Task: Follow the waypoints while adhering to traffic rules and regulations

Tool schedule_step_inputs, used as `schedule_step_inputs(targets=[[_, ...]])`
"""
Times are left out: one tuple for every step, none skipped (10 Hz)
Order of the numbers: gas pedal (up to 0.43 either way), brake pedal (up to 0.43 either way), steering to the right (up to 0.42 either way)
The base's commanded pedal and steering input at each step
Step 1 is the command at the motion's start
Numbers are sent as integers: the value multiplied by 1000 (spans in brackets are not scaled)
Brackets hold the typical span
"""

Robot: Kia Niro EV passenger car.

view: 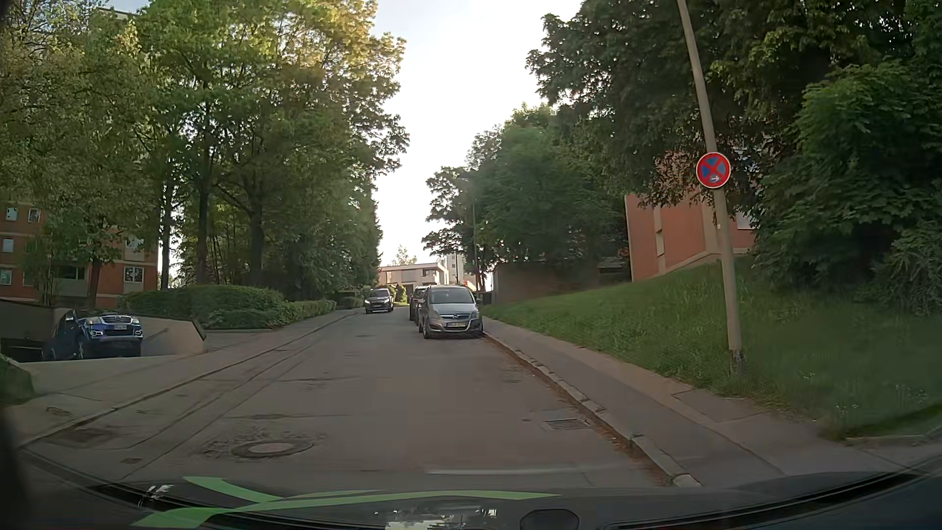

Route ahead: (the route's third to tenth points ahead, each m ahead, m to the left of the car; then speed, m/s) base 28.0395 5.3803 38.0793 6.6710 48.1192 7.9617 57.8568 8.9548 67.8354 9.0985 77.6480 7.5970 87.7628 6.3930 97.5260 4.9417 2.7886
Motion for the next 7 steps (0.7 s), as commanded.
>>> schedule_step_inputs(targets=[[39, 0, -57], [39, 0, -58], [39, 0, -57], [39, 0, -54], [39, 0, -48], [59, 0, -42], [59, 0, -39]])
